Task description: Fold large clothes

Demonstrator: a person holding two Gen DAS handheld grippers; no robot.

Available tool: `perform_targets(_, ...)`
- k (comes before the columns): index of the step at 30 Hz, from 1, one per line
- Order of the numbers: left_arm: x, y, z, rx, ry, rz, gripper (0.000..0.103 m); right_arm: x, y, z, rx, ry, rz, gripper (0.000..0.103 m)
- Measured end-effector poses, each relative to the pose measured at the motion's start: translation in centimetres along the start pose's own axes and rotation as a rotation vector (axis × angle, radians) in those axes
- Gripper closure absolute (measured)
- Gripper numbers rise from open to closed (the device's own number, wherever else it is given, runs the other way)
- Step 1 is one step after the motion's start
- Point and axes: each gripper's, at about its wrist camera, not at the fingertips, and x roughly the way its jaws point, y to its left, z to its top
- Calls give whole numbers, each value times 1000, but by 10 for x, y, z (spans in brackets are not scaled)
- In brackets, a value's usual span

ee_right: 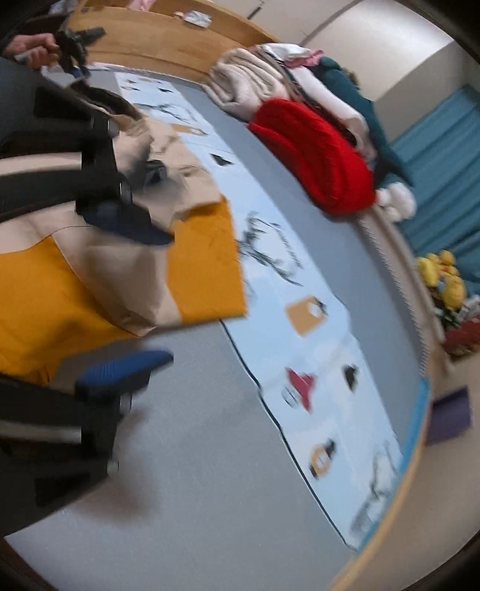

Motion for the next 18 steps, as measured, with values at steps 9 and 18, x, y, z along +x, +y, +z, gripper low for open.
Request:
perform_targets(9, 43, -27, -1, 118, 68, 102, 60, 53, 5, -27, -143, 237, -91, 41)
perform_targets(18, 71, -52, 15, 136, 44, 109, 55, 82, 8, -28, -161, 281, -127, 48)
